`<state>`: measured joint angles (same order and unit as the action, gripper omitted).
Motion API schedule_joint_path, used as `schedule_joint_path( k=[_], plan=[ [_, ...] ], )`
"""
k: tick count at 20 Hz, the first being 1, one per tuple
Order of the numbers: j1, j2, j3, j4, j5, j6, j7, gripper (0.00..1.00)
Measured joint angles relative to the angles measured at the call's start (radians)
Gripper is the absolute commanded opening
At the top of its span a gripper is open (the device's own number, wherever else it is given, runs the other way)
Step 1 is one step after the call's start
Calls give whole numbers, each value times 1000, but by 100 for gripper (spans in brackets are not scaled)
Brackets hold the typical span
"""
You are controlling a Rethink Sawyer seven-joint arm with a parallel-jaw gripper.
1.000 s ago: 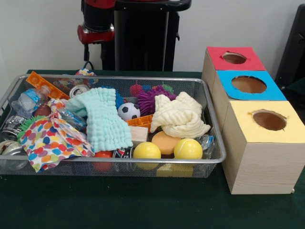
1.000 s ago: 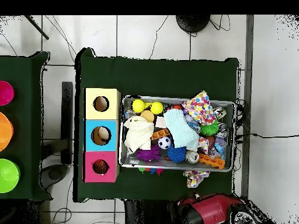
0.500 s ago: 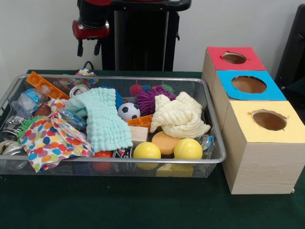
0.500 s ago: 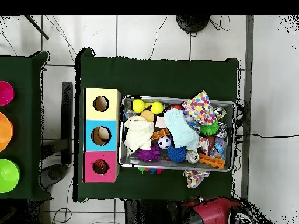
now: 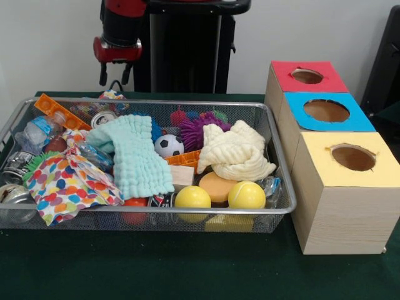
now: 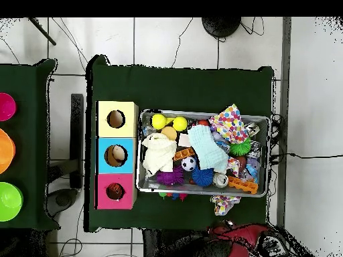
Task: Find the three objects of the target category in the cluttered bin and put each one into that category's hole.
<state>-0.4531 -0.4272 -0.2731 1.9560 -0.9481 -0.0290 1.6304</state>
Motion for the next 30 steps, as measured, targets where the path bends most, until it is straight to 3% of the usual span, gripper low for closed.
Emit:
schedule_joint_path(
  k=[10,24,30],
  plan=[
    [-12,130,-27,-70,70,-97,0,100],
    [-61,131,-36,-55,88,-154,0,100],
    [-118,109,3,-41,88,-138,0,100]
  ],
)
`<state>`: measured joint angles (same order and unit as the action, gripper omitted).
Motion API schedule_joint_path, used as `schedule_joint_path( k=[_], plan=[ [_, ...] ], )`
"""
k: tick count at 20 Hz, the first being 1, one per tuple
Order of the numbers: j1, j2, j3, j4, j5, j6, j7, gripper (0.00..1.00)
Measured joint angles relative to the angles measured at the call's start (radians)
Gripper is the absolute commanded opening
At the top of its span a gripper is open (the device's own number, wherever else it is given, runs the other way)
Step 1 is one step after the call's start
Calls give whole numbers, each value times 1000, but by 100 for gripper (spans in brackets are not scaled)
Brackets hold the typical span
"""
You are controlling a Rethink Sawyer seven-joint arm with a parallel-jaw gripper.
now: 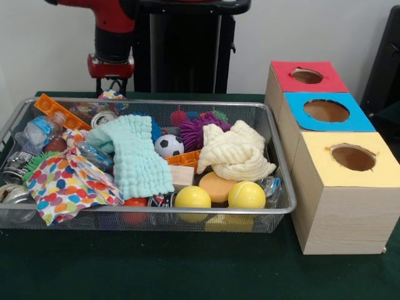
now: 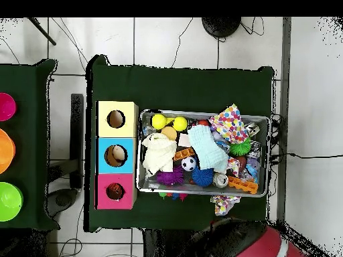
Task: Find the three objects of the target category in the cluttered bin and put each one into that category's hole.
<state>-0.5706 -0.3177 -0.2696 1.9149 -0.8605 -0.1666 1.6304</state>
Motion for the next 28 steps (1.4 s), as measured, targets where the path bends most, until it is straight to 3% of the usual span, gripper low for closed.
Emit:
schedule_joint_path(
  k=[4,14,28],
  plan=[
    [-35,-20,38,6,8,54,0,100],
    [-52,-61,151,-7,90,322,0,100],
    [-64,-106,222,-14,100,360,0,100]
  ],
)
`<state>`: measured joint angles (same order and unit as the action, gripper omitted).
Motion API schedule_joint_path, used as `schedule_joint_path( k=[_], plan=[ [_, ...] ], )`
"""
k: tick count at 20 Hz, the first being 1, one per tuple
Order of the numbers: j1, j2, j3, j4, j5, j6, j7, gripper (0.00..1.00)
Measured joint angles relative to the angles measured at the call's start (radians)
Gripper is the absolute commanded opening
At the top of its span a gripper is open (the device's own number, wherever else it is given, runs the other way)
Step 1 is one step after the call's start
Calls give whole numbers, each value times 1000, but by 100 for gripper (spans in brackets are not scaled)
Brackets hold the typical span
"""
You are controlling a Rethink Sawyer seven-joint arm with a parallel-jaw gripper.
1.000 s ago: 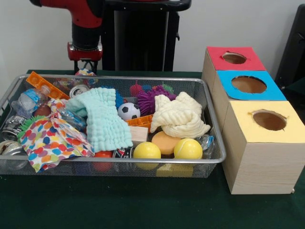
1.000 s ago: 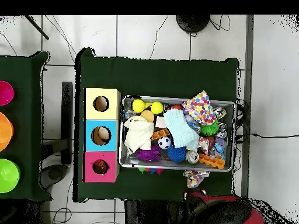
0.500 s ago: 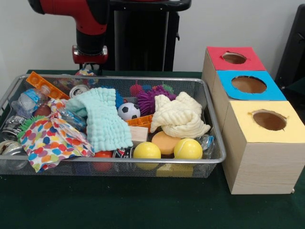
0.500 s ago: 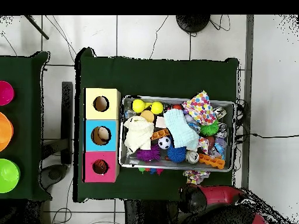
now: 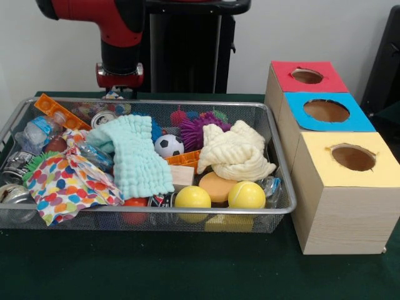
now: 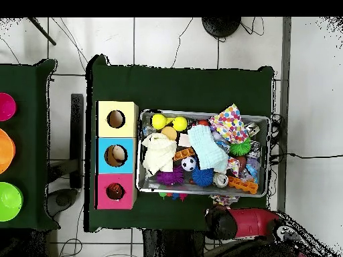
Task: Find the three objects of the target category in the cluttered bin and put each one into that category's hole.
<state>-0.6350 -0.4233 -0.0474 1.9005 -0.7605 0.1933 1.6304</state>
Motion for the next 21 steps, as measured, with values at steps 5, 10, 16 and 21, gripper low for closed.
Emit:
schedule_joint_path(
  k=[5,10,16,21],
  plan=[
    [0,-28,34,0,3,0,0,100],
    [-12,-27,52,-8,3,0,0,100],
    [-51,-7,87,-28,3,12,0,100],
    [-85,-10,118,-30,3,56,0,100]
  ],
)
